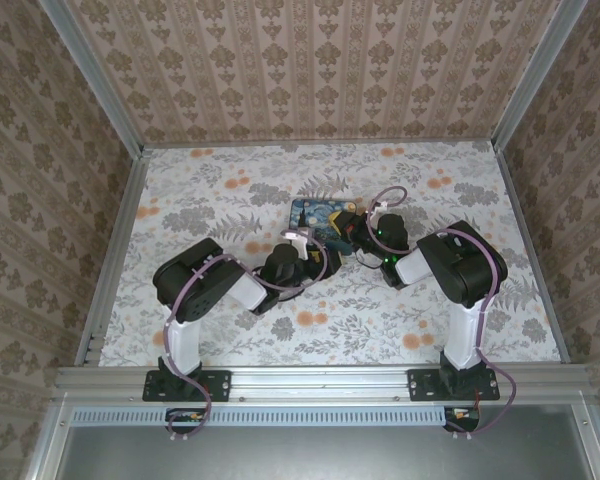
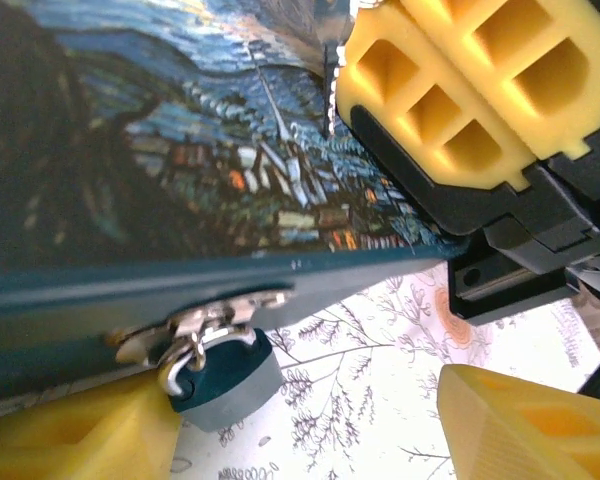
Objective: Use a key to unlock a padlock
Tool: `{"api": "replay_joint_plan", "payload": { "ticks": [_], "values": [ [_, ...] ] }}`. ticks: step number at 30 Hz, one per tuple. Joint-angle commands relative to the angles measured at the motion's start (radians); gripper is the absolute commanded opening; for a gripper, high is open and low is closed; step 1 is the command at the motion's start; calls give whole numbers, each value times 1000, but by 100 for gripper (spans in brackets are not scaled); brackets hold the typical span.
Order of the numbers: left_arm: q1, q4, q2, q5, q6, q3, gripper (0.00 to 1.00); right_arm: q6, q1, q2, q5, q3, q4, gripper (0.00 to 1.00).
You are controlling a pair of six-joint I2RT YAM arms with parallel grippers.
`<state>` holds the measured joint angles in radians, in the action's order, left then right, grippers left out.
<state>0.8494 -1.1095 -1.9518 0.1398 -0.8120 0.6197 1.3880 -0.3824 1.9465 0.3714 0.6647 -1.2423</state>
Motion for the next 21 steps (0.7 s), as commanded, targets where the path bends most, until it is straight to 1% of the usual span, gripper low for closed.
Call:
{"api": "replay_joint_plan", "payload": {
  "ticks": [1, 9, 14, 18, 21],
  "values": [
    [-1, -117, -21, 21, -53, -29, 69, -1, 2, 16, -1, -4, -46, 0],
    [2, -103, -29, -2, -63, -33, 68, 6, 2, 24, -3, -9, -60, 0],
    [3, -67, -62, -26, -61, -11, 64, 8, 2, 23, -3, -14, -61, 0],
    [3, -62, -88, -41, -60, 1, 60, 9, 2, 22, -4, -14, -60, 0],
    [4, -62, -103, -47, -61, 11, 55, 9, 2, 24, -3, -14, -60, 0]
  ]
}}
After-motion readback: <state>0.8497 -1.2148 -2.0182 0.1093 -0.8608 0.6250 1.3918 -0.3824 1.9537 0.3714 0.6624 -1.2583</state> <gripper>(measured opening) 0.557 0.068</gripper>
